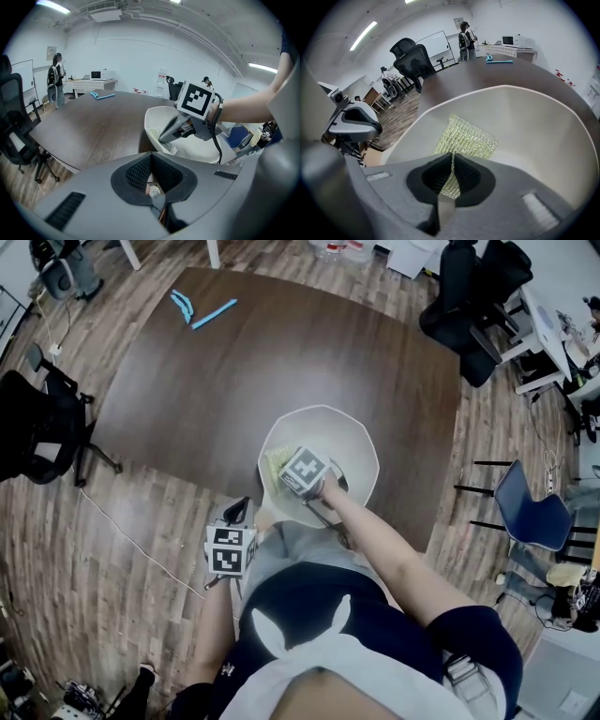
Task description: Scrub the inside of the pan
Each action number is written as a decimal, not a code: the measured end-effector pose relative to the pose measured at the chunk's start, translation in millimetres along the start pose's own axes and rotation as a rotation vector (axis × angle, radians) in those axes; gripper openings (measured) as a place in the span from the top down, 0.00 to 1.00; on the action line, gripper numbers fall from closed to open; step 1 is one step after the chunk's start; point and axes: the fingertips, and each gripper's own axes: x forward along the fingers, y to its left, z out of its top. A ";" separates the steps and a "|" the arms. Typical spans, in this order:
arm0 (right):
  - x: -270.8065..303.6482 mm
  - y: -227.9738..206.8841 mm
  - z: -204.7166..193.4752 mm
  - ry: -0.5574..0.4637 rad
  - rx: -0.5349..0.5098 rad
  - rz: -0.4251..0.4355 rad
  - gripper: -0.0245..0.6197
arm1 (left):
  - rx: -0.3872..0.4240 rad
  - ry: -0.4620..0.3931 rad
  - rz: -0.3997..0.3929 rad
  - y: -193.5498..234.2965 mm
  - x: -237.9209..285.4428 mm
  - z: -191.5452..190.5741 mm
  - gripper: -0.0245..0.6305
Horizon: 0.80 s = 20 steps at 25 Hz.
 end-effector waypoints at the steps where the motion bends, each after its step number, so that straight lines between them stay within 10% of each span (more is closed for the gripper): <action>1: 0.0 -1.4 0.6 -0.002 0.001 -0.006 0.94 | 0.000 0.001 0.001 0.0 -0.8 -0.4 0.96; 20: 0.1 -45.0 5.7 -0.119 0.161 -0.110 0.94 | 0.003 0.016 0.007 0.9 -3.8 -4.0 0.96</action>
